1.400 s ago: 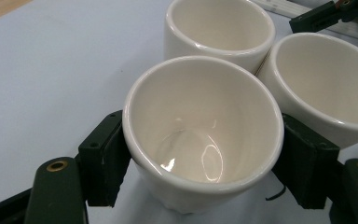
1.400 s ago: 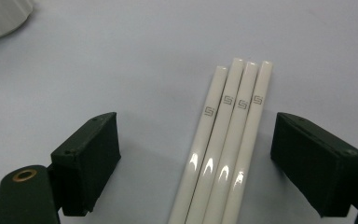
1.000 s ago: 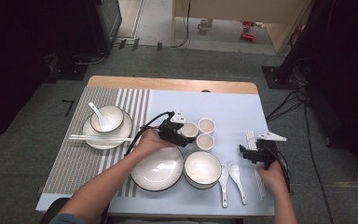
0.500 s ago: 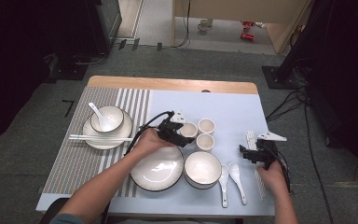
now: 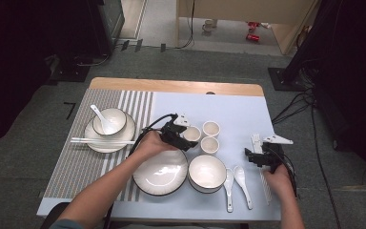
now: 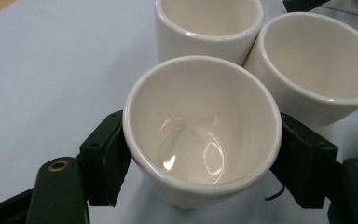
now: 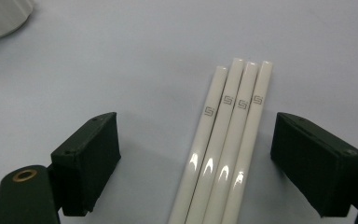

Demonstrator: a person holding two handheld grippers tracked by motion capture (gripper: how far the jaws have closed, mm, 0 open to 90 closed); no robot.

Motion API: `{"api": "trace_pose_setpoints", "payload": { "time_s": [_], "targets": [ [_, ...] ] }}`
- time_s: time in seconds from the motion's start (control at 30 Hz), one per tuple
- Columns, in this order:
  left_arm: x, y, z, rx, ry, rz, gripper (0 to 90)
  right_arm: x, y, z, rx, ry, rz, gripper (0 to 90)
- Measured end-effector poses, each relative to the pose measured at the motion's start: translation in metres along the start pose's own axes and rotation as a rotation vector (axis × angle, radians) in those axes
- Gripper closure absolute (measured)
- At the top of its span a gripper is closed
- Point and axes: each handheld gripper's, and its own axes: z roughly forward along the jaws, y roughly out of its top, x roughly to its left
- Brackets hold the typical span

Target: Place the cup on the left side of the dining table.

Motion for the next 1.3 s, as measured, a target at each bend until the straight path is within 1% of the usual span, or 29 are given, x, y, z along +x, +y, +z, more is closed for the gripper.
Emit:
{"api": "trace_pose_setpoints", "payload": {
  "time_s": [0.03,0.07,0.13,0.2,0.23,0.27,0.3,0.33,0.47,0.5,0.53,0.7,0.8,0.83,1.03,1.23,1.3],
  "targets": [
    [0.001,0.000,0.000,-0.005,-0.006,-0.013,27.5,0.000,0.000,0.000,0.000,0.000,0.000,15.1],
    [0.001,0.000,0.000,-0.005,-0.006,-0.013,27.5,0.000,0.000,0.000,0.000,0.000,0.000,15.1],
    [0.003,0.000,0.001,-0.003,-0.019,-0.029,27.2,0.000,0.000,0.000,0.000,0.000,0.000,15.1],
    [0.002,0.000,0.004,0.008,-0.022,-0.017,26.5,0.000,0.000,0.000,0.000,0.000,0.000,15.2],
    [0.000,0.000,0.005,0.013,-0.010,-0.011,26.1,0.000,0.000,0.000,0.000,0.000,0.000,15.1],
    [0.000,0.000,0.005,0.013,-0.010,-0.011,26.2,0.000,0.000,0.000,0.000,0.000,0.000,15.1],
    [-0.002,0.001,0.008,0.024,0.005,-0.012,26.2,0.000,0.000,0.000,0.000,0.000,0.000,15.2],
    [-0.003,0.001,0.009,0.028,0.009,-0.013,26.2,0.000,0.000,0.000,0.000,0.000,0.000,15.1],
    [-0.003,0.001,0.010,0.029,0.015,-0.010,26.8,0.000,0.000,0.000,0.000,0.000,0.000,15.1],
    [-0.004,0.001,0.010,0.029,0.019,0.001,27.0,0.000,0.000,0.000,0.000,0.000,0.000,15.1],
    [-0.004,0.001,0.010,0.029,0.019,0.001,27.2,0.000,0.000,0.000,0.000,0.000,0.000,15.1],
    [-0.003,0.002,0.007,0.025,0.023,0.010,27.5,0.000,0.000,0.000,0.000,0.000,0.000,15.1],
    [-0.001,0.003,0.002,0.000,0.008,-0.005,27.6,0.000,0.000,0.000,0.000,0.000,0.000,15.1],
    [-0.001,0.004,0.001,-0.002,0.009,-0.006,27.6,0.000,0.000,0.000,0.000,0.000,-0.001,15.2],
    [0.001,0.003,-0.001,0.006,0.007,-0.011,27.7,0.000,0.000,0.000,0.000,0.000,0.000,15.1],
    [0.002,0.003,-0.004,0.003,0.001,-0.016,27.7,0.000,0.000,0.000,0.000,0.001,0.001,15.1],
    [0.003,0.004,-0.006,-0.001,-0.003,-0.024,27.7,0.000,0.000,0.000,0.001,0.001,0.001,15.1]
  ]
}}
